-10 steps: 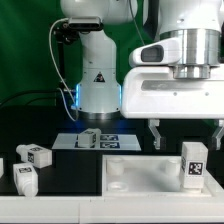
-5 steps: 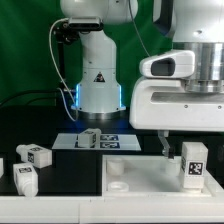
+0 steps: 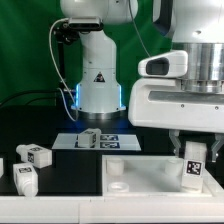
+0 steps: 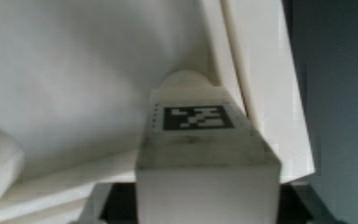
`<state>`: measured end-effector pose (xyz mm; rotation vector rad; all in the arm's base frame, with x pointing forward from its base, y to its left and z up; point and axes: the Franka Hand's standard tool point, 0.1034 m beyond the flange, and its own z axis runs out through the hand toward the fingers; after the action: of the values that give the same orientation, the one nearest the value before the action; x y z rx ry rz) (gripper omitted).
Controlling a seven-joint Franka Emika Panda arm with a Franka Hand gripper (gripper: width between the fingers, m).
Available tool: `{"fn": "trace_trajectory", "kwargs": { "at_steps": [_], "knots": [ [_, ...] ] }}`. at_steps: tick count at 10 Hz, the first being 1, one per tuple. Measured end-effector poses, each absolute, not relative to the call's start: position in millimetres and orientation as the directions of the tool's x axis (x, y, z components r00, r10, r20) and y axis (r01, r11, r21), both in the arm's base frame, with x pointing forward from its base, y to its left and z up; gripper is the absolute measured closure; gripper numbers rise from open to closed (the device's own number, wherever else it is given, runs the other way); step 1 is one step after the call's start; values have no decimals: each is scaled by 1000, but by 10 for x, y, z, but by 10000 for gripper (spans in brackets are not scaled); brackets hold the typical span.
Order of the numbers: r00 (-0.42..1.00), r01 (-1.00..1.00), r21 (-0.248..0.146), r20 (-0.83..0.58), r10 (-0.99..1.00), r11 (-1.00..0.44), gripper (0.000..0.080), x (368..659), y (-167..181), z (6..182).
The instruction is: Assemble one leg
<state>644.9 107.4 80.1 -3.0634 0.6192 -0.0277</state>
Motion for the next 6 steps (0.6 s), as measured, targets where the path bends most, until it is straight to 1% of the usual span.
{"fn": "trace_trajectory", "kwargs": {
  "at_steps": [2,4,6],
  "knots": [
    [867,-497,-21,12,-498,-867,515,6448,1074,801],
    [707,-707,-20,7,-707,-707,515,6438,1042,793],
    [388,-921,-39,-31,-921,-387,515,6438,1024,783]
  ]
}}
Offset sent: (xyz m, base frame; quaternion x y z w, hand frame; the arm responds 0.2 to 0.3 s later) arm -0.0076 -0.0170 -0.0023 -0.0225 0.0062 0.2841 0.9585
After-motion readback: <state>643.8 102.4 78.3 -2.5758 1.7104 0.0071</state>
